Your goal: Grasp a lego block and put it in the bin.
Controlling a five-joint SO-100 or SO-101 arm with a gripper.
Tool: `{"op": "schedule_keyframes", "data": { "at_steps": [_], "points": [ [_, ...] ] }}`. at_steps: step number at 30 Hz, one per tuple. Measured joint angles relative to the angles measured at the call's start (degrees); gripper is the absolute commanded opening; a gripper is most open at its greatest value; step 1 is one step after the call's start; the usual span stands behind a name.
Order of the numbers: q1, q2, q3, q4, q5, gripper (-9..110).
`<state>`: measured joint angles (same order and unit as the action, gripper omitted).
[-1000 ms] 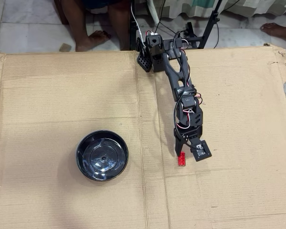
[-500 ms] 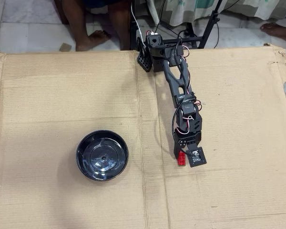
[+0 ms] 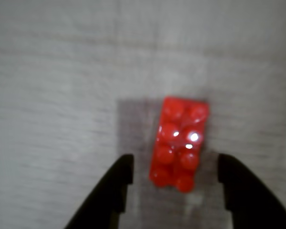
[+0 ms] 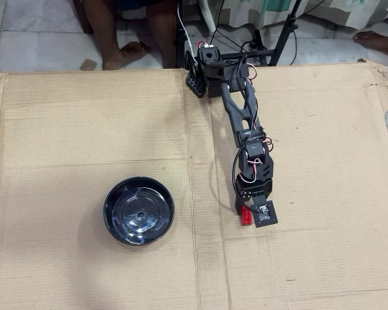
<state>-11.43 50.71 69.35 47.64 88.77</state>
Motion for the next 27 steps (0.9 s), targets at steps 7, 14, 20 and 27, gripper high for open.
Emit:
{"op": "schedule_keyframes", "data": {
  "at_steps": [7, 14, 20, 27],
  "points": [
    [0.00, -1.32, -0.09, 0.00, 0.00, 20],
    [0.00, -1.41, -0.09, 0.00, 0.00, 19],
    [0.26, -1.41, -0.09, -0.26, 0.00, 4],
    [0.44, -1.41, -0.09, -0.26, 0.00, 0]
  ]
}}
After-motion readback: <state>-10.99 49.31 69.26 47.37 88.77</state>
